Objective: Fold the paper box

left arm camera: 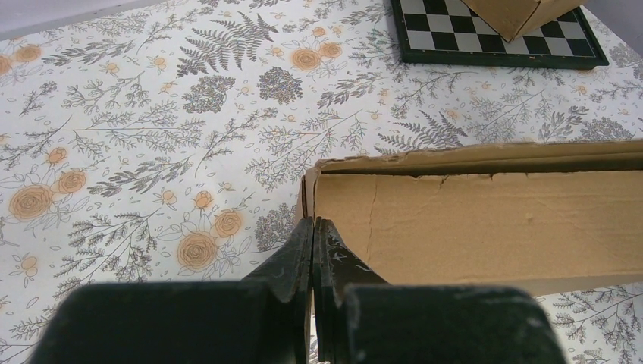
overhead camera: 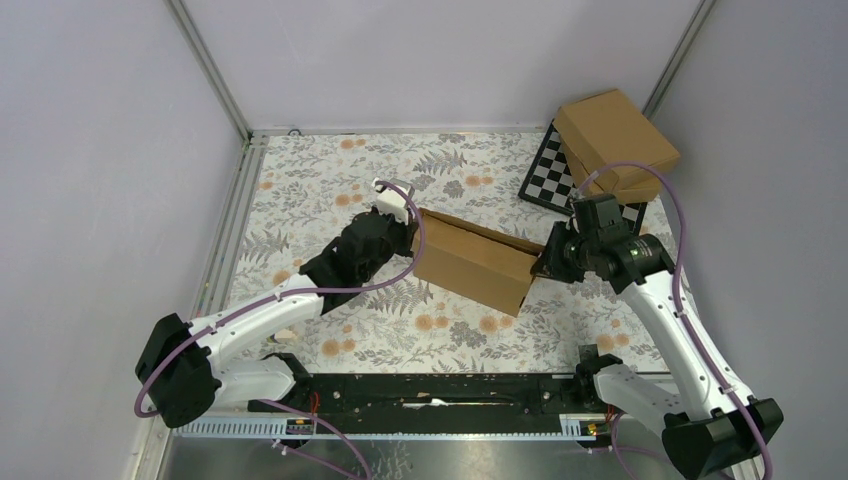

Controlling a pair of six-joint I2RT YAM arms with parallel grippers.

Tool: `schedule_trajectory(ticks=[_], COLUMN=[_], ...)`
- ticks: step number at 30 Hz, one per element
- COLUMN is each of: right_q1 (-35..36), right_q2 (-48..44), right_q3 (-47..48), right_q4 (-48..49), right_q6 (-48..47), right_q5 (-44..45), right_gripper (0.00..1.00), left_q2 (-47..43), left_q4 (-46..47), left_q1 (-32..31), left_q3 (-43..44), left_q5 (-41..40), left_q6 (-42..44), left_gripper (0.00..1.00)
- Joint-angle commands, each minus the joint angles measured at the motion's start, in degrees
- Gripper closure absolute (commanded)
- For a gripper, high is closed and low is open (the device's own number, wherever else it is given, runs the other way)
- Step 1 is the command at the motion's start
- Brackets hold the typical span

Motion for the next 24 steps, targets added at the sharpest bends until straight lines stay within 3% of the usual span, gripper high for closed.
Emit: schedule_trajectory(ticks=[1, 4, 6, 8, 18, 24], right_q1=[0.08, 0.08, 0.08, 0.11, 0.13, 0.08], right_q2=[-0.18, 0.36, 0.61, 1.00, 3.01, 5.38], right_q3=[-2.34, 1.72, 4.72, 7.22, 12.50, 18.77], right_q4=[-1.29, -3.46, -4.89, -5.98, -5.20, -4.41], right_q6=[-1.46, -3.45, -5.28, -6.74, -14.05, -15.29], right_q5=[0.07, 2.66, 4.73, 5.73, 0.04, 4.74], right_gripper=[0.63, 0.51, 0.33, 0.25, 0.21, 0.21], left_q2=[-0.67, -0.55, -0.58, -0.53, -0.55, -0.55], left_q4=[-1.36, -1.36, -1.34, -1.40, -1.34, -1.44], left_q1=[-0.21, -0.26, -0.32, -0.34, -0.61, -0.78], left_q3=[-1.35, -1.37, -1.29, -1.21, -1.28, -1.29], left_q5=[-0.52, -0.53, -0.58, -0.51, -0.66, 0.02], left_q6=[0.01, 0.04, 0.13, 0.13, 0.30, 0.39], left_gripper=[1.00, 1.00, 1.00, 1.00, 1.00, 1.00])
